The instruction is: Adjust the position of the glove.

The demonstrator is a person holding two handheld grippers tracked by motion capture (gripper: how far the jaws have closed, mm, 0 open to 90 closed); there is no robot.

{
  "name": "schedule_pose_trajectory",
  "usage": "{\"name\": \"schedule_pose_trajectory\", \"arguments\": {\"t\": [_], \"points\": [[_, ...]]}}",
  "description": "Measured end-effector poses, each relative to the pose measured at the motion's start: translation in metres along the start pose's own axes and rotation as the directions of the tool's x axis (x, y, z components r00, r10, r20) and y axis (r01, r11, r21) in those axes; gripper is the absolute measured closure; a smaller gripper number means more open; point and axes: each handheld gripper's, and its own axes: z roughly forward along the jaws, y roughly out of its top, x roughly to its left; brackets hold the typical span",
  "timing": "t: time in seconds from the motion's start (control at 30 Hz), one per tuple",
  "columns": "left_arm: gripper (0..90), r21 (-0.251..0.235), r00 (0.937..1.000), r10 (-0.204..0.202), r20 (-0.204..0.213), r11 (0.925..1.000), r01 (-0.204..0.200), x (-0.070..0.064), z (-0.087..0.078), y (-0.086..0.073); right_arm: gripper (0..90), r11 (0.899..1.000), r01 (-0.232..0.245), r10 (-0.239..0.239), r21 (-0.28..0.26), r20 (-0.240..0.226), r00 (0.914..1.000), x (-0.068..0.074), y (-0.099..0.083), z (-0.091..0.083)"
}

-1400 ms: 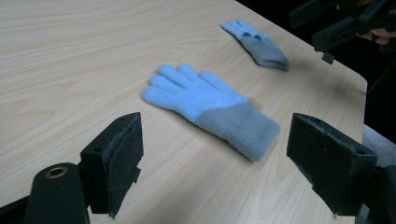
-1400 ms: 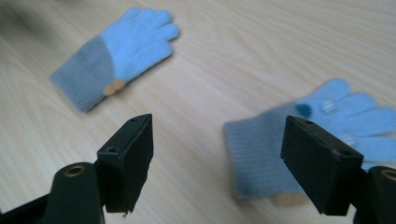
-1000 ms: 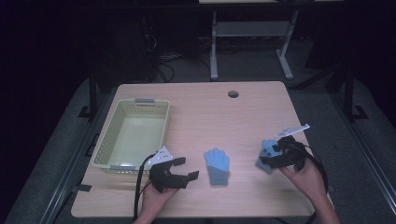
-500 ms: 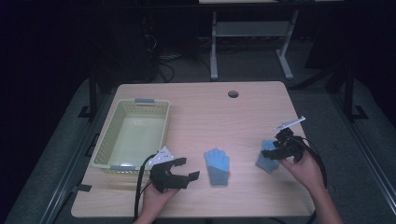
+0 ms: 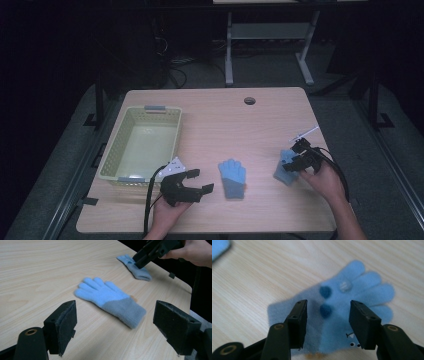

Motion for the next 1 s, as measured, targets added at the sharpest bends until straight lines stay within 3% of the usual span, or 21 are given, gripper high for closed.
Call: {"name": "schedule_pose_trajectory", "arguments": {"t": [0.17, 0.3, 0.5, 1.0], "points": [[18.8, 0.001, 1.0, -0.004, 0.001, 1.0, 0.004, -0.0007, 0.0016, -0.0009, 52.3, 0.999, 0.003, -0.004, 0.047, 0.02, 0.9998, -0.0001, -0.0013, 0.0052], [18.8, 0.007, 1.0, -0.005, 0.003, 1.0, 0.005, -0.0014, 0.0027, -0.0012, 54.7, 0.999, 0.02, -0.023, 0.051, 0.041, 0.9989, 0.0036, -0.0006, 0.0066], [18.8, 0.009, 1.0, -0.005, 0.003, 0.9999, 0.005, -0.0025, 0.0032, -0.0012, 60.0, 0.998, 0.023, -0.025, 0.055, 0.036, 0.999, 0.0035, 0.0003, 0.0069], [18.8, 0.004, 1.0, -0.005, 0.002, 1.0, 0.005, -0.0019, 0.0022, -0.001, 75.6, 0.998, -0.009, 0.006, 0.055, 0.039, 0.9992, 0.0002, 0.0012, 0.0059]]}}
